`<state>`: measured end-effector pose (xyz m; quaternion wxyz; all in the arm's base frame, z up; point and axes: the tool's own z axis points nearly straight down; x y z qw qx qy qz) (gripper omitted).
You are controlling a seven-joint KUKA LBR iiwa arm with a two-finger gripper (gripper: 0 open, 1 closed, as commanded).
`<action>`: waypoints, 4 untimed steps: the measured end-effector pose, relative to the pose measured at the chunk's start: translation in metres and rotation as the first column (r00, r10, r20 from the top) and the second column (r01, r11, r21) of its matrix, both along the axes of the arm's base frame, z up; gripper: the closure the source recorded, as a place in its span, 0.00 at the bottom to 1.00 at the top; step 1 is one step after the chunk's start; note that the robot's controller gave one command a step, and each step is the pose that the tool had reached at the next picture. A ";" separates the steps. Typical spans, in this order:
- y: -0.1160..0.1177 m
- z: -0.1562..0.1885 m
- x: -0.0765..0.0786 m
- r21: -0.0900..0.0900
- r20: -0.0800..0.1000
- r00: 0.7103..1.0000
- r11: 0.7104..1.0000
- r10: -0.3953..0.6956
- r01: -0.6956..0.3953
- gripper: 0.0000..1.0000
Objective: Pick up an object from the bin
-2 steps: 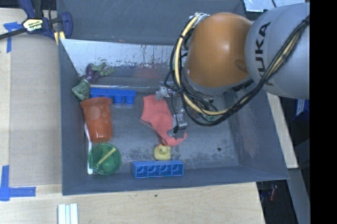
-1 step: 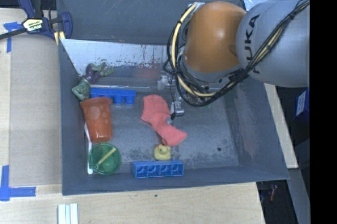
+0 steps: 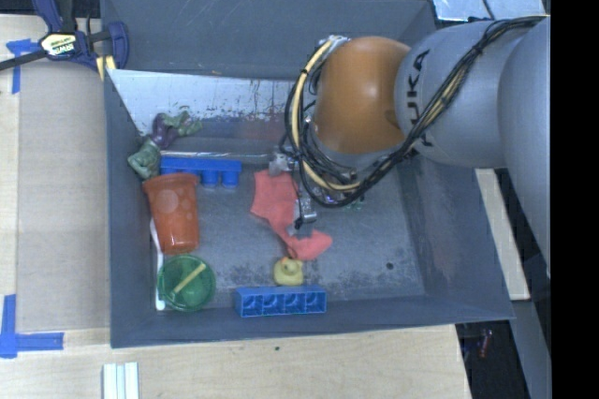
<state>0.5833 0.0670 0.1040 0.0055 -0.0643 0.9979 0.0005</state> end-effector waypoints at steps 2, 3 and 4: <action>-0.002 -0.030 0.038 0.001 0.019 0.999 0.999 0.048 -0.048 1.00; -0.008 0.022 0.029 -0.003 0.012 0.989 0.989 0.145 -0.145 1.00; -0.009 0.058 0.024 -0.004 0.010 0.980 0.980 0.200 -0.200 1.00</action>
Offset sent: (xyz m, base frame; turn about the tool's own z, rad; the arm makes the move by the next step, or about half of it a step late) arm 0.0000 0.0000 0.0000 0.0000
